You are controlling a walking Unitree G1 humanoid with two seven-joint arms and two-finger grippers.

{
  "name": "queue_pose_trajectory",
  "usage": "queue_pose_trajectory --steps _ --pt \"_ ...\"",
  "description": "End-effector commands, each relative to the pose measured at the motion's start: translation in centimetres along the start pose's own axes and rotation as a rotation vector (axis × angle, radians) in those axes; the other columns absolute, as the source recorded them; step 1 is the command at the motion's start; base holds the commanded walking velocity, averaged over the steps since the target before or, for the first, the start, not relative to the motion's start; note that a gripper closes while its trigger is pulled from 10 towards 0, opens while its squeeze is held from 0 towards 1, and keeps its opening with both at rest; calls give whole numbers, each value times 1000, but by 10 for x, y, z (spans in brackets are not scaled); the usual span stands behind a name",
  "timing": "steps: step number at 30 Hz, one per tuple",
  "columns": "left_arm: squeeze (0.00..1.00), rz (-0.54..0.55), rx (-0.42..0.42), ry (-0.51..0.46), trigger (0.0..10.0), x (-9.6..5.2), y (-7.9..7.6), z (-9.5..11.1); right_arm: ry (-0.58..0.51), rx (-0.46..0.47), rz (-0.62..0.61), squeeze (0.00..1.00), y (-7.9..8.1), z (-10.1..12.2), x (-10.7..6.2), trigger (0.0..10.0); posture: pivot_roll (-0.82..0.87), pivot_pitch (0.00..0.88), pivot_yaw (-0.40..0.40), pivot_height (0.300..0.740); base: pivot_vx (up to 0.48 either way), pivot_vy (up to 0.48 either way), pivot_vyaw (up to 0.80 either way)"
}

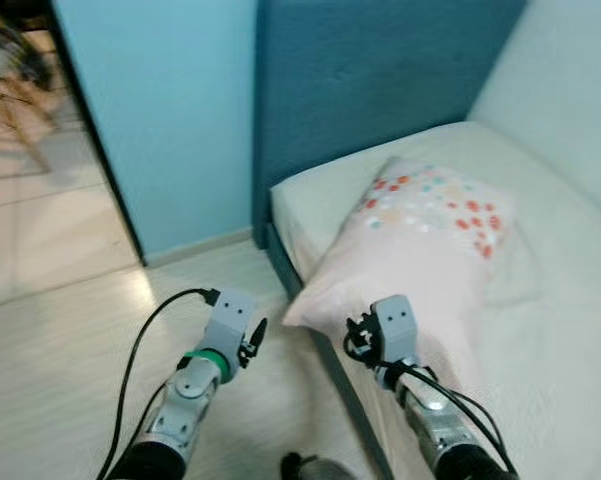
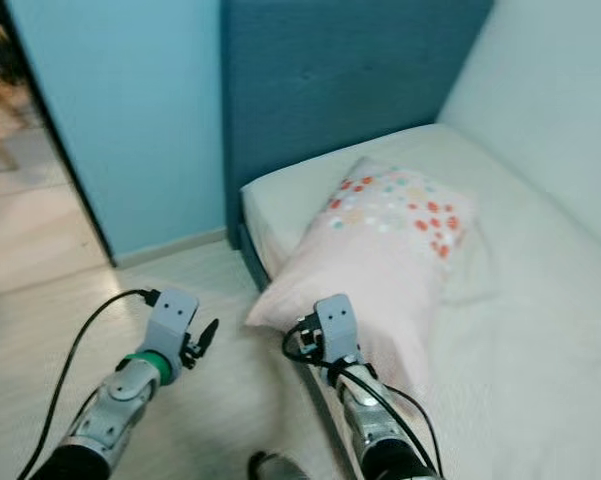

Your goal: Clean up the room

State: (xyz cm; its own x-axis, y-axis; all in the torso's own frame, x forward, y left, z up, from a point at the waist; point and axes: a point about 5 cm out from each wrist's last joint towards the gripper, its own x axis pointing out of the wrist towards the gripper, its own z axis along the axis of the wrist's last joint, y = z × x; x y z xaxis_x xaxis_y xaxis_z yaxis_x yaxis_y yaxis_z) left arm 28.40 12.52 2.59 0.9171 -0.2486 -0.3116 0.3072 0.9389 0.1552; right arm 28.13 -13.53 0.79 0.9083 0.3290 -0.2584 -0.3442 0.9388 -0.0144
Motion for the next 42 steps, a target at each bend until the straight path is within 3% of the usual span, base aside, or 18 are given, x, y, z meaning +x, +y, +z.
queue_pose_trajectory --steps 1,6,9,18,42 --pt "0 -35 -24 -28 10000 2 -8 7 -9 -10 -23 0 -6 0 -3 10000 -43 0 23 740 0 0 -800" --pt "0 -58 -41 -71 10000 3 -12 18 -64 -2 -67 0 -11 9 -3 10000 -45 0 23 740 0 0 -790" --pt "0 -91 -62 -138 10000 5 -16 36 -169 26 -178 0 -26 28 -2 10000 -49 0 23 740 0 0 -792" --pt "0 -167 -93 -252 10000 7 -30 73 -294 29 -292 0 -41 52 -6 10000 -65 0 28 740 0 0 -796" --pt "0 -192 -101 -259 10000 2 -31 81 -256 47 -303 0 -39 47 -8 10000 -61 0 26 740 0 0 -794"
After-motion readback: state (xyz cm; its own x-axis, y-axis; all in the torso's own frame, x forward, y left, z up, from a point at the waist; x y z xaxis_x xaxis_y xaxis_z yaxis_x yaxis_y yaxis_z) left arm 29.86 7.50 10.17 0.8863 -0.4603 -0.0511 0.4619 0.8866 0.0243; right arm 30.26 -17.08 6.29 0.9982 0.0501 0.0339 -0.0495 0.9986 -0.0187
